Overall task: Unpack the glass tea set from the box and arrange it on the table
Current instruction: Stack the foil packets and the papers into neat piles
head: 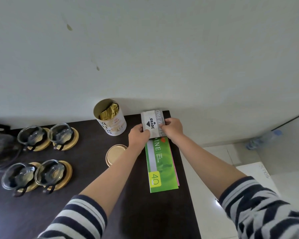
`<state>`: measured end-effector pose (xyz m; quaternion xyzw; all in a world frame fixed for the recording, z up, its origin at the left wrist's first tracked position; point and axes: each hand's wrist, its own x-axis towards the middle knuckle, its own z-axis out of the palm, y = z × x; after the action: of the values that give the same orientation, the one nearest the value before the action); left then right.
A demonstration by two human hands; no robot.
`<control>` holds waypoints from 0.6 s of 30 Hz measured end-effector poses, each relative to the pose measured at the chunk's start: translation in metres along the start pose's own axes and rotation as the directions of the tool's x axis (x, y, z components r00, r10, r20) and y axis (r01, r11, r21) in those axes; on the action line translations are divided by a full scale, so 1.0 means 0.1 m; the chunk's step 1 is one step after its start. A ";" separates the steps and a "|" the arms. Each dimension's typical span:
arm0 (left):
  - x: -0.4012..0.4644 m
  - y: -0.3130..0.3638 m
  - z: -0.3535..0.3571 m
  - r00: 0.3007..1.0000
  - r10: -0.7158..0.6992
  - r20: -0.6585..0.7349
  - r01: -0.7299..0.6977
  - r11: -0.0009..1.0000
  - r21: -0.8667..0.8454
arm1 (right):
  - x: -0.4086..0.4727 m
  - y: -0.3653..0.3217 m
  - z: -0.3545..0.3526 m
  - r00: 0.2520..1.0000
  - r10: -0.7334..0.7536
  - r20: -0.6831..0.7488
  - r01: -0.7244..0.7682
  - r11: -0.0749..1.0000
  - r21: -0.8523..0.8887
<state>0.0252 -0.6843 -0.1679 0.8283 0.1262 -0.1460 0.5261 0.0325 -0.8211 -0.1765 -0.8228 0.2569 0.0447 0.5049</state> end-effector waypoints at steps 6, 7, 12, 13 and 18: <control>0.09 0.06 0.01 0.999 -0.031 0.040 0.034 0.995 -0.089 | 0.08 -0.09 0.00 0.998 0.057 -0.015 -0.057 0.998 -0.009; 0.08 0.08 0.01 0.998 -0.044 0.037 0.048 0.993 -0.108 | 0.07 -0.11 0.00 0.998 0.058 -0.012 -0.058 0.998 -0.024; 0.08 0.13 -0.01 0.994 -0.078 0.070 0.087 0.987 -0.135 | 0.06 -0.15 0.04 0.999 0.050 -0.020 -0.052 0.990 -0.130; 0.07 0.13 -0.02 0.993 -0.077 0.084 0.086 0.989 -0.119 | 0.05 -0.17 0.03 0.998 0.056 -0.018 -0.058 0.987 -0.148; 0.03 0.18 -0.07 0.981 -0.104 0.162 0.124 0.985 -0.118 | 0.01 -0.23 0.01 0.998 0.057 0.022 -0.050 0.972 -0.231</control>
<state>0.0351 -0.6856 -0.1516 0.7704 0.1413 -0.2317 0.5770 0.0446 -0.8122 -0.1589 -0.8679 0.2650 0.0993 0.4082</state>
